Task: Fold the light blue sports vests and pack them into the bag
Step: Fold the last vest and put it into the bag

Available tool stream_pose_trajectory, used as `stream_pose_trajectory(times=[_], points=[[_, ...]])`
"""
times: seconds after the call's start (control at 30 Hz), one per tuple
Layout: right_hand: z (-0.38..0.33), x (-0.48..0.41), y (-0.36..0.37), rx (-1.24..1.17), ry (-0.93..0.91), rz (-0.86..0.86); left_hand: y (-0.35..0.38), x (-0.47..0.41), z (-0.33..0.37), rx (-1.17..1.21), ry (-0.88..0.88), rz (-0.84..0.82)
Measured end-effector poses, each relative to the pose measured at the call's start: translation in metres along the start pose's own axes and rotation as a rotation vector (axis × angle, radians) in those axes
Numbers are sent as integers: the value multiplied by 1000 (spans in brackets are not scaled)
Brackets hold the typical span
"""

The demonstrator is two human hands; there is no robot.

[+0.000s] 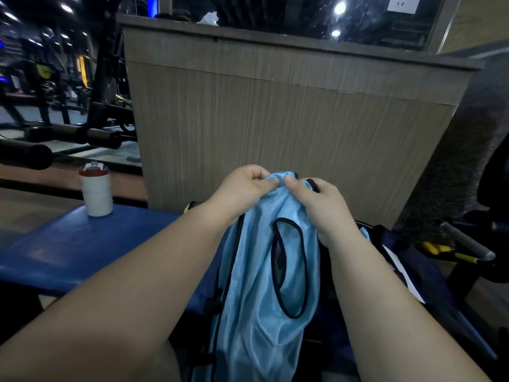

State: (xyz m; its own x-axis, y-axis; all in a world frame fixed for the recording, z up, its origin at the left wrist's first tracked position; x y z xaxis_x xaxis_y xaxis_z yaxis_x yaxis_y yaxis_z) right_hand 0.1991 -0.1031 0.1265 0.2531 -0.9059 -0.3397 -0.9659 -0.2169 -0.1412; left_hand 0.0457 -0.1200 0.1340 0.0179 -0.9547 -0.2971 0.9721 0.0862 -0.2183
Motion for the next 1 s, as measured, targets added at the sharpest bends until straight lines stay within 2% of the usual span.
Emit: stream_pose_trajectory(times=[0.07, 0.3, 0.47, 0.6, 0.67, 0.83, 1.0], points=[[3, -1, -2, -6, 2, 21, 3, 2, 1, 28, 6, -16], [7, 4, 5, -367, 140, -71, -6, -1, -7, 91, -37, -10], [6, 3, 9, -461, 147, -32, -10, 4, -5, -23, 51, 171], [7, 1, 9, -465, 145, -15, -1, 12, -9, 177, 38, 16], [7, 2, 11, -461, 147, -19, 1, 13, -13, 187, 27, -29], [7, 6, 14, -387, 130, -53, -1, 10, -20, 137, 29, -41], [6, 5, 3, -152, 81, -2, -17, 4, -20, 143, -27, 12]])
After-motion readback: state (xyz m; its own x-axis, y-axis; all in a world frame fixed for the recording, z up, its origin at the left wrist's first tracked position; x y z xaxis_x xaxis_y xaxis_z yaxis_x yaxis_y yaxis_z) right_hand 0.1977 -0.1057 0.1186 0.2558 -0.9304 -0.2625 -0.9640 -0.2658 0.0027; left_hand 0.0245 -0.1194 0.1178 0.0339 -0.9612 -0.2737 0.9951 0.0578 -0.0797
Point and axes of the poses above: each hand's wrist, its own x-axis away from the middle knuckle, its own y-axis out of the palm, z = x × y, the point moved 7 cm from there along -x, towards the middle knuckle, and after that the axes turned 5 degrees about -z, right-handed, at the moved point
